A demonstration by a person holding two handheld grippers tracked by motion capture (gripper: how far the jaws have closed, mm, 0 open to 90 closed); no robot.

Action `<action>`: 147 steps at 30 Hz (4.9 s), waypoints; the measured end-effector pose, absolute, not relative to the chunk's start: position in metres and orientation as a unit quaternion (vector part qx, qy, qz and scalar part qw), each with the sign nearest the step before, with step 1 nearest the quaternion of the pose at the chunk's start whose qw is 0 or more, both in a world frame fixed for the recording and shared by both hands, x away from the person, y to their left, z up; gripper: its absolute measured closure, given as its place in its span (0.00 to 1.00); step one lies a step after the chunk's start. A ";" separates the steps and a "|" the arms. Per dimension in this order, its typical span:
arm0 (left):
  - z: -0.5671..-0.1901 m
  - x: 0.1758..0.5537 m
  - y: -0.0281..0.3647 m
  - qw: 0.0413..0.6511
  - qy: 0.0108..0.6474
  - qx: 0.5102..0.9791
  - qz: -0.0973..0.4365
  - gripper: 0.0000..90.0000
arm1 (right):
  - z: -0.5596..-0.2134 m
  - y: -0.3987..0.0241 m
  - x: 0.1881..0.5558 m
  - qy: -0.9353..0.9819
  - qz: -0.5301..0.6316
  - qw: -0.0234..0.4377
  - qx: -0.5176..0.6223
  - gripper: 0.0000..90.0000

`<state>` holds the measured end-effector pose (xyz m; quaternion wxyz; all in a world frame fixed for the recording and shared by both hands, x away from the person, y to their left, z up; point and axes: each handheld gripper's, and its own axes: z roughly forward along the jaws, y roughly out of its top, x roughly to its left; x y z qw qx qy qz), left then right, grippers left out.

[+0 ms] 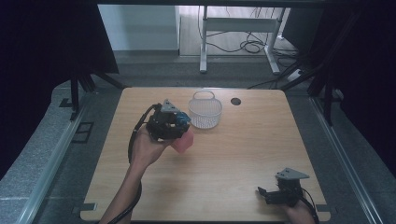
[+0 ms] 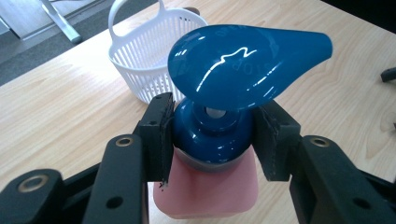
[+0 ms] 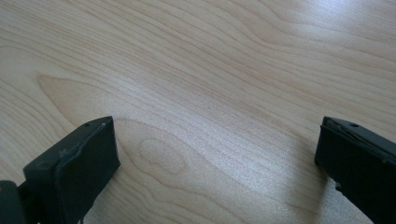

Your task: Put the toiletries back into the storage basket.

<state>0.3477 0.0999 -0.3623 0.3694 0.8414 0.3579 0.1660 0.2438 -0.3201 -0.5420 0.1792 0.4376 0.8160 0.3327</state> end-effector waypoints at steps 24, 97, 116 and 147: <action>-0.348 0.389 0.076 0.367 0.358 0.839 0.181 0.59 | -0.542 -0.320 0.244 0.816 0.334 0.178 0.437 0.00; -0.334 0.483 0.016 0.372 0.385 0.819 0.208 0.59 | -0.542 -0.318 0.243 0.818 0.336 0.176 0.433 0.00; -0.356 0.494 0.003 0.372 0.396 0.813 0.208 0.58 | -0.542 -0.316 0.242 0.820 0.337 0.174 0.429 0.00; -0.400 0.499 0.000 0.359 0.416 0.812 0.198 0.59 | -0.542 -0.315 0.241 0.822 0.336 0.173 0.426 0.00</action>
